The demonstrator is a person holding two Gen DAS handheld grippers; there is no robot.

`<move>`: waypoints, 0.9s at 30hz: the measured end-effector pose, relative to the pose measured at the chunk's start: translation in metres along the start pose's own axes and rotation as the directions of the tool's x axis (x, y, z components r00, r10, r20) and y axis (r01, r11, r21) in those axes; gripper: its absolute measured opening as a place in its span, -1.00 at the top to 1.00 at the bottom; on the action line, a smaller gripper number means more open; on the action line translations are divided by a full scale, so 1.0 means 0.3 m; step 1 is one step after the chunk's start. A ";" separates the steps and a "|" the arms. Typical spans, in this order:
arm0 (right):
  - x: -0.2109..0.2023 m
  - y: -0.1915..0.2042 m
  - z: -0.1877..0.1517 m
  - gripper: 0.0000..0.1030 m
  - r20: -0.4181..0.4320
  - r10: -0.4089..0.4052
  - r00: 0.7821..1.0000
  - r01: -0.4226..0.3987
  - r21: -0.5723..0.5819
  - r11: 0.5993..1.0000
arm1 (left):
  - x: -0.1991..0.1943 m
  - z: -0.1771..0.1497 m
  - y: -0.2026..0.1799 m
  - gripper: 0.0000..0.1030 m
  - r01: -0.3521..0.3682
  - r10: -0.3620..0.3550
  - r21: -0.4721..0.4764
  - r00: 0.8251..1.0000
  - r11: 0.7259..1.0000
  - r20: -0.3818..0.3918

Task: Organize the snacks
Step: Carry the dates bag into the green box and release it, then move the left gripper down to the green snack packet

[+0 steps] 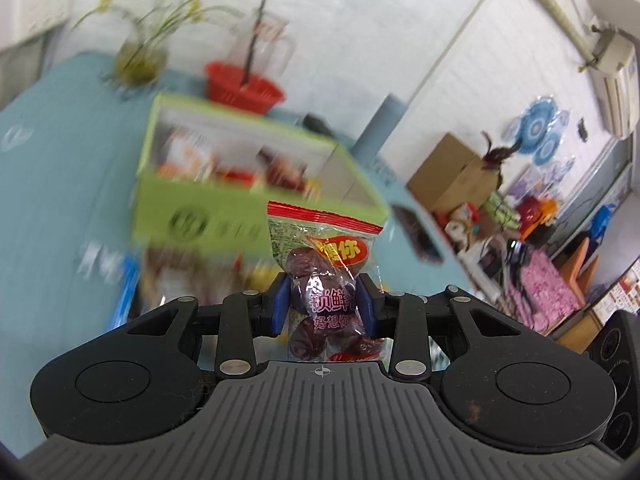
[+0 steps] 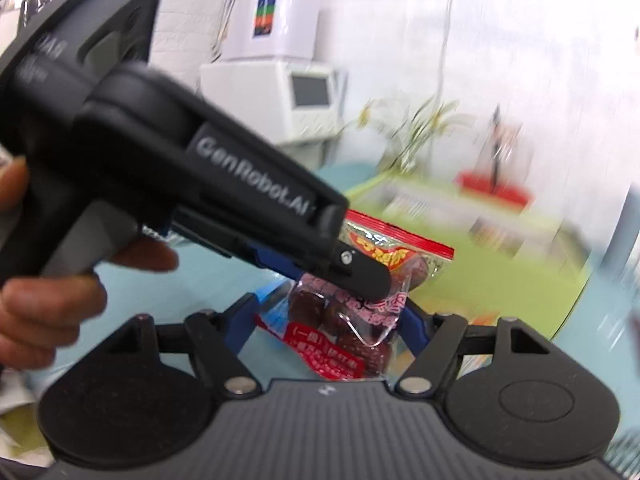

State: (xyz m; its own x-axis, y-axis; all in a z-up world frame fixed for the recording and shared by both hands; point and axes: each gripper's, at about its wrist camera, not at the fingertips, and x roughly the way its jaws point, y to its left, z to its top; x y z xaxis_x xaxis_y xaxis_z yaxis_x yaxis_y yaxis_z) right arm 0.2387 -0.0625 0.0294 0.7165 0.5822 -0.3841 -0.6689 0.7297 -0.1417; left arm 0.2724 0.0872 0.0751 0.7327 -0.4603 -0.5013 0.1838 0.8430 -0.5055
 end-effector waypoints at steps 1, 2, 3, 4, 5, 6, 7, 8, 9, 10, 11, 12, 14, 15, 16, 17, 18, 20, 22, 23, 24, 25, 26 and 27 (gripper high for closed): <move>0.024 -0.051 0.033 -0.43 0.009 -0.009 1.000 0.009 0.000 1.000 | 0.039 0.060 -0.014 0.74 0.003 -0.003 0.020 1.000 1.000 0.009; 0.053 -0.104 0.064 -0.43 0.016 -0.019 1.000 0.019 0.009 1.000 | 0.074 0.108 -0.024 0.74 0.004 -0.004 0.043 1.000 0.999 0.019; 0.087 -0.156 0.093 -0.43 0.021 -0.027 0.999 0.027 0.023 0.999 | 0.121 0.161 -0.028 0.74 -0.001 0.000 0.052 1.000 0.999 0.030; 0.126 -0.204 0.116 -0.43 0.018 -0.027 0.999 0.027 0.042 0.999 | 0.167 0.209 -0.028 0.73 -0.016 0.014 0.056 0.999 0.998 0.032; 0.170 -0.249 0.134 -0.43 0.015 -0.024 1.000 0.023 0.061 0.998 | 0.211 0.248 -0.023 0.72 -0.033 0.030 0.071 0.999 0.997 0.035; 0.218 -0.288 0.145 -0.43 0.010 -0.019 1.000 0.018 0.080 0.997 | 0.254 0.282 -0.011 0.73 -0.052 0.049 0.073 0.998 0.996 0.033; 0.269 -0.325 0.151 -0.43 0.000 -0.006 1.000 0.006 0.104 0.995 | 0.294 0.311 0.007 0.73 -0.068 0.067 0.061 0.998 0.996 0.023; 0.315 -0.353 0.151 -0.43 -0.009 0.007 1.000 -0.006 0.127 0.992 | 0.337 0.335 0.034 0.73 -0.081 0.081 0.050 0.997 0.995 0.010; 0.358 -0.378 0.143 -0.43 -0.014 0.017 1.000 -0.014 0.147 0.989 | 0.369 0.353 0.057 0.73 -0.089 0.089 0.037 0.996 0.995 0.000; 0.397 -0.397 0.132 -0.43 -0.016 0.025 1.000 -0.022 0.163 0.986 | 0.404 0.364 0.092 0.74 -0.098 0.099 0.019 0.995 0.995 -0.011; 0.429 -0.412 0.120 -0.44 -0.022 0.030 0.999 -0.025 0.179 0.984 | 0.430 0.370 0.123 0.75 -0.104 0.104 0.008 0.994 0.995 -0.023; 0.462 -0.424 0.108 -0.46 -0.034 0.036 0.999 -0.029 0.192 0.981 | 0.455 0.376 0.146 0.73 -0.115 0.115 -0.001 0.993 0.993 -0.037; 0.500 -0.433 0.096 -0.48 -0.078 0.053 0.996 -0.039 0.165 0.985 | 0.483 0.377 0.189 0.37 -0.159 0.158 -0.015 0.986 0.987 -0.047; 0.493 -0.429 0.094 -0.49 -0.077 0.051 0.996 -0.039 0.145 0.989 | 0.478 0.375 0.201 0.22 -0.166 0.165 -0.019 0.986 0.986 -0.031; 0.479 -0.437 0.100 -0.51 -0.063 0.042 0.997 -0.033 0.139 0.990 | 0.462 0.373 0.206 0.00 -0.166 0.166 -0.023 0.986 0.986 -0.003; 0.469 -0.448 0.112 -0.57 -0.049 0.034 0.998 -0.027 0.139 0.990 | 0.437 0.369 0.204 -0.09 -0.167 0.168 -0.030 0.985 0.985 0.030; 0.434 -0.451 0.121 -0.61 -0.030 0.023 0.999 -0.018 0.140 0.990 | 0.410 0.368 0.196 -0.09 -0.165 0.167 -0.033 0.984 0.986 0.054; 0.361 -0.470 0.130 -0.75 0.014 -0.019 1.000 0.017 0.140 0.990 | 0.340 0.356 0.165 -0.15 -0.144 0.146 -0.037 0.985 0.989 0.087; 0.291 -0.469 0.143 -0.80 0.055 -0.046 0.997 0.039 0.133 0.990 | 0.266 0.328 0.128 -0.30 -0.111 0.113 -0.023 0.987 0.994 0.112; 0.257 -0.459 0.143 -0.80 0.067 -0.053 0.996 0.044 0.132 0.990 | 0.222 0.305 0.100 -0.35 -0.104 0.104 -0.006 0.987 0.995 0.121; 0.227 -0.451 0.137 -0.80 0.075 -0.056 0.996 0.046 0.127 0.991 | 0.191 0.283 0.081 -0.45 -0.104 0.102 0.009 0.987 0.995 0.126; 0.198 -0.439 0.126 -0.80 0.069 -0.053 0.996 0.045 0.116 0.992 | 0.152 0.253 0.053 -0.49 -0.098 0.094 0.029 0.987 0.995 0.131; 0.173 -0.428 0.112 -0.80 0.047 -0.046 0.998 0.041 0.101 0.994 | 0.127 0.224 0.038 -0.49 -0.086 0.079 0.043 0.988 0.995 0.131; 0.152 -0.424 0.087 -0.80 0.016 -0.045 0.999 0.044 0.081 0.996 | 0.103 0.189 0.020 -0.49 -0.069 0.062 0.053 0.990 0.996 0.125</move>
State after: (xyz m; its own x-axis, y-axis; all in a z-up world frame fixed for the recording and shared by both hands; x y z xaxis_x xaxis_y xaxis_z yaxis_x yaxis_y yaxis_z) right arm 0.3615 -0.1195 0.0539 0.7492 0.5543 -0.3625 -0.6187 0.7811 -0.0841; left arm 0.3333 0.0937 0.0962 0.8189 -0.3687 -0.4397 0.1670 0.8862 -0.4321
